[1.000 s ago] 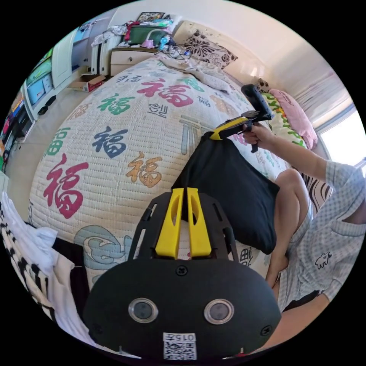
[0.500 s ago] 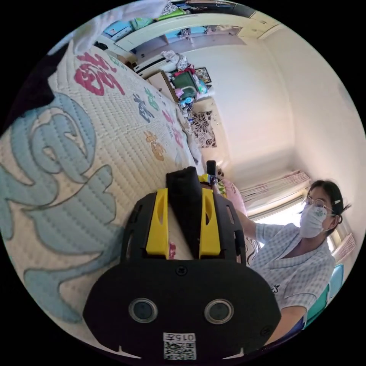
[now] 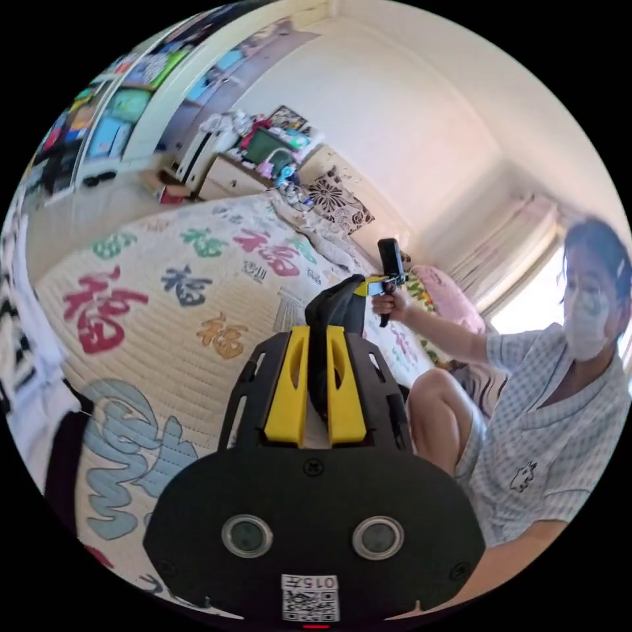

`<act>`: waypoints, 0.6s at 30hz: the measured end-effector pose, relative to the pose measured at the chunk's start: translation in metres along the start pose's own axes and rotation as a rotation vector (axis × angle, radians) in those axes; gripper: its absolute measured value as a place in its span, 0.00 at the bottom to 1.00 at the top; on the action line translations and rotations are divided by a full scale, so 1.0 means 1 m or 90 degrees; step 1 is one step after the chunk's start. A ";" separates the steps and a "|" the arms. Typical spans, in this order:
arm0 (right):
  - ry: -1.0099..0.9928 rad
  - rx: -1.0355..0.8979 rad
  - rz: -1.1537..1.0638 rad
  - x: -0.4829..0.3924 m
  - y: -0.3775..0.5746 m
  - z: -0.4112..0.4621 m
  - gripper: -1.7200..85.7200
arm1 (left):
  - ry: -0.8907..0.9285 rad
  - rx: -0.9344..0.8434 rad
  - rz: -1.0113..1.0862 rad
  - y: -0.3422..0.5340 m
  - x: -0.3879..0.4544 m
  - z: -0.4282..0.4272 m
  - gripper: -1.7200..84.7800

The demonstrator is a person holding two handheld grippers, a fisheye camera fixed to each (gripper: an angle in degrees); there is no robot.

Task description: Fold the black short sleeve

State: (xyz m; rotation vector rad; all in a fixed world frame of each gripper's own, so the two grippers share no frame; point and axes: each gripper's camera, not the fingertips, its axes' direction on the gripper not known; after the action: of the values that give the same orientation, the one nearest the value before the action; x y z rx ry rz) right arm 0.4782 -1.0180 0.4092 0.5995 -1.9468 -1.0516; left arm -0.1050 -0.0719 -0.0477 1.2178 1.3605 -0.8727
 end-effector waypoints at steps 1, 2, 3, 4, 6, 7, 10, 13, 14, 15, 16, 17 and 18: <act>0.011 -0.008 -0.033 -0.020 0.006 -0.003 0.05 | -0.032 -0.012 0.058 0.004 0.028 -0.004 0.07; 0.024 -0.026 -0.072 -0.041 0.014 -0.004 0.05 | -0.056 -0.022 0.122 0.012 0.059 -0.008 0.07; 0.033 -0.037 -0.090 -0.051 0.020 -0.004 0.05 | -0.069 -0.029 0.153 0.017 0.075 -0.009 0.07; 0.052 -0.062 -0.126 -0.071 0.032 -0.001 0.04 | -0.097 -0.046 0.214 0.031 0.106 -0.010 0.08; 0.072 -0.102 -0.168 -0.097 0.054 0.006 0.04 | -0.126 -0.058 0.283 0.058 0.148 -0.009 0.08; 0.088 -0.137 -0.184 -0.109 0.069 0.015 0.04 | -0.149 -0.061 0.310 0.078 0.172 -0.005 0.07; 0.140 -0.227 -0.193 -0.127 0.104 0.047 0.04 | -0.218 -0.063 0.353 0.131 0.218 0.012 0.06; 0.179 -0.283 -0.183 -0.132 0.125 0.075 0.04 | -0.240 -0.091 0.353 0.172 0.244 0.035 0.05; 0.189 -0.302 -0.178 -0.132 0.129 0.083 0.05 | -0.245 -0.121 0.347 0.185 0.251 0.045 0.04; 0.194 -0.313 -0.178 -0.132 0.131 0.088 0.05 | -0.248 -0.134 0.344 0.191 0.254 0.049 0.04; 0.204 -0.331 -0.179 -0.133 0.132 0.095 0.05 | -0.263 -0.158 0.340 0.202 0.259 0.058 0.04; 0.210 -0.347 -0.182 -0.134 0.132 0.101 0.06 | -0.284 -0.173 0.331 0.212 0.262 0.064 0.04; 0.209 -0.356 -0.180 -0.135 0.131 0.104 0.06 | -0.294 -0.178 0.326 0.217 0.263 0.066 0.04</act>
State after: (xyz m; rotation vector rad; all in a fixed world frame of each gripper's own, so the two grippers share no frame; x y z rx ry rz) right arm 0.4614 -0.8046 0.4282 0.6849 -1.2290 -1.4939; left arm 0.1421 -0.0386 -0.2894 1.0001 0.7200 -0.5288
